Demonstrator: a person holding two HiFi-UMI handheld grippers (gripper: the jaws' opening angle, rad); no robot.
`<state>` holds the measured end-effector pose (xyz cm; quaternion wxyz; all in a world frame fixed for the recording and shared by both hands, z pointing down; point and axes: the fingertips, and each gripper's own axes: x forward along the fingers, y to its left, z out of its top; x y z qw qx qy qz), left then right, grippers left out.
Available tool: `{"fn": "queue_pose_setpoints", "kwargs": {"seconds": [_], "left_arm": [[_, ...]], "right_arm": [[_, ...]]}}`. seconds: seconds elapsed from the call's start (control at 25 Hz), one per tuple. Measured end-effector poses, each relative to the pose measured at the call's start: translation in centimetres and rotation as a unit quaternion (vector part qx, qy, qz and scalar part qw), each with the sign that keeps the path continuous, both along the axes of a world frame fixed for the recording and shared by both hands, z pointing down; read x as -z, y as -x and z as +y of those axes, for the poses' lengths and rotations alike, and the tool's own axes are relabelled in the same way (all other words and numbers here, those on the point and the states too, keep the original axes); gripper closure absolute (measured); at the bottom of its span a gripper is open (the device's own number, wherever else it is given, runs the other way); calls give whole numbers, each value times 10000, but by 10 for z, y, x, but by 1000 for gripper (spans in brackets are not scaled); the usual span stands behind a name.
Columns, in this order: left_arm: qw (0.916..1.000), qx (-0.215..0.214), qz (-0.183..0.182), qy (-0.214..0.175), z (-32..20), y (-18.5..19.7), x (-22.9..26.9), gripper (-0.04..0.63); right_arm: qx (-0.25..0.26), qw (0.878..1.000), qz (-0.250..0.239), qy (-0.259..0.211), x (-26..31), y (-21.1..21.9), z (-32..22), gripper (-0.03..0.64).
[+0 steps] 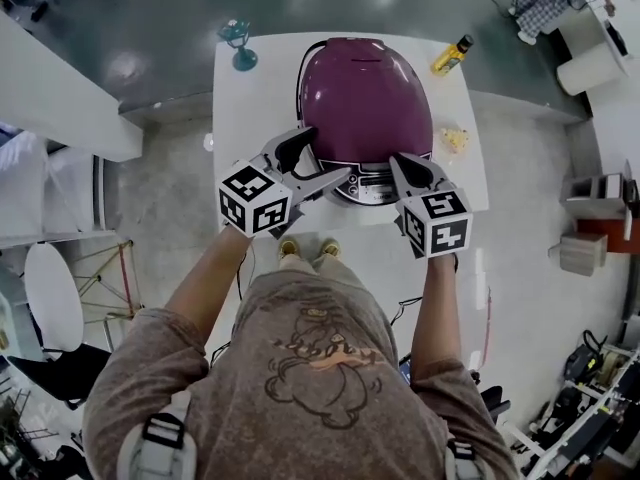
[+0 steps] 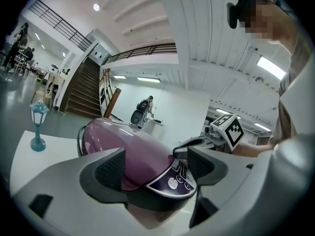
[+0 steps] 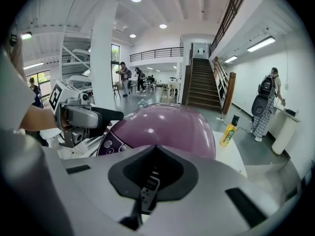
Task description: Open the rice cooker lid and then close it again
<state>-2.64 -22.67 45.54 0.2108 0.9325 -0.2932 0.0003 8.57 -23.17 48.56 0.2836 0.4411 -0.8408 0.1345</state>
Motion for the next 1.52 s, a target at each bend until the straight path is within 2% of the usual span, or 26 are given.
{"fn": "queue_pose_setpoints", "kwargs": {"seconds": [0.24,0.44,0.64,1.12,1.52], "left_arm": [[9999,101,29,1,1,-1,1,202],[9996,198,137,117,1,-2,1,202],[9988,350,260,217,8,-3,3,202],[9960,868,-83,-203,78,3,20,202],[9928,1123,-275,-318,143,2,14,202]], "right_arm": [[-173,9997,7,-153,2,-2,1,614],[-188,9992,-312,-179,1,-4,3,614],[-88,9985,-124,-517,7,-7,18,612],[-397,9854,-1191,-1147,38,-40,90,612],[-558,9771,-1658,-1209,32,-70,159,613]]}}
